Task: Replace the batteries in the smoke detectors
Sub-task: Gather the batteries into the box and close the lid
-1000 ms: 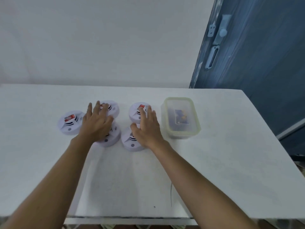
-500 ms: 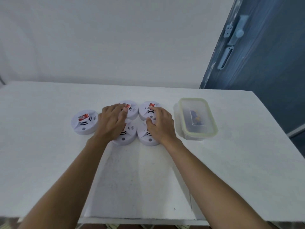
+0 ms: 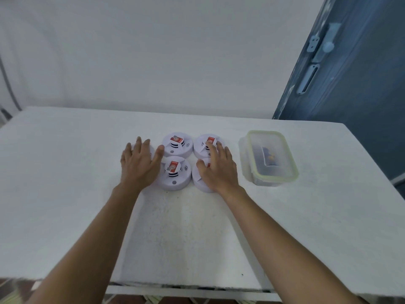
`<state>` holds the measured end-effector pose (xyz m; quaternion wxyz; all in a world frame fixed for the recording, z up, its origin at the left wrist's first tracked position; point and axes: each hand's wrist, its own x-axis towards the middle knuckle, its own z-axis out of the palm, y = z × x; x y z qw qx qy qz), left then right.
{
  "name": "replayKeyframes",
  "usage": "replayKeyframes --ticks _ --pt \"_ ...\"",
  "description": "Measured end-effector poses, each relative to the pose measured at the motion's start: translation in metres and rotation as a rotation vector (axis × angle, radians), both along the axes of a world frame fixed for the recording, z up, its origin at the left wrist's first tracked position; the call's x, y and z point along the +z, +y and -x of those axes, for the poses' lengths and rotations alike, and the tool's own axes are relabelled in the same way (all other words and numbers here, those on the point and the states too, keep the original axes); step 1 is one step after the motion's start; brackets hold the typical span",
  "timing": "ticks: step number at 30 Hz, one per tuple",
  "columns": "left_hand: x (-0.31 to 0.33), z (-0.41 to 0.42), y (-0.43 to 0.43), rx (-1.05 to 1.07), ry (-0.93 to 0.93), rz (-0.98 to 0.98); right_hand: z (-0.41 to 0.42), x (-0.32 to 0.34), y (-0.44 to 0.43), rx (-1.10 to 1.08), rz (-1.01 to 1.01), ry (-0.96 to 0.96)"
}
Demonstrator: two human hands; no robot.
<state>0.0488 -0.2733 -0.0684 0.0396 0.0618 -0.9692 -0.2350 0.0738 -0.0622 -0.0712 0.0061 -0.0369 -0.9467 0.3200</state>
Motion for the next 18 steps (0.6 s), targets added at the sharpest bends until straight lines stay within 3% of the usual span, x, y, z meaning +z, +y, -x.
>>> replayKeyframes --ticks 5,10,14,18 --pt "-0.012 0.008 0.005 -0.126 0.017 0.084 -0.002 0.003 -0.001 -0.001 0.007 -0.018" --pt "-0.001 0.001 0.015 -0.091 0.010 0.055 -0.002 0.014 0.008 0.041 0.044 0.020" --pt "0.005 -0.007 0.034 -0.169 0.088 0.186 -0.003 0.034 0.034 -0.067 -0.228 0.189" --pt "0.005 -0.009 0.052 -0.284 0.055 0.302 -0.002 0.048 0.077 -0.228 -0.410 -0.020"
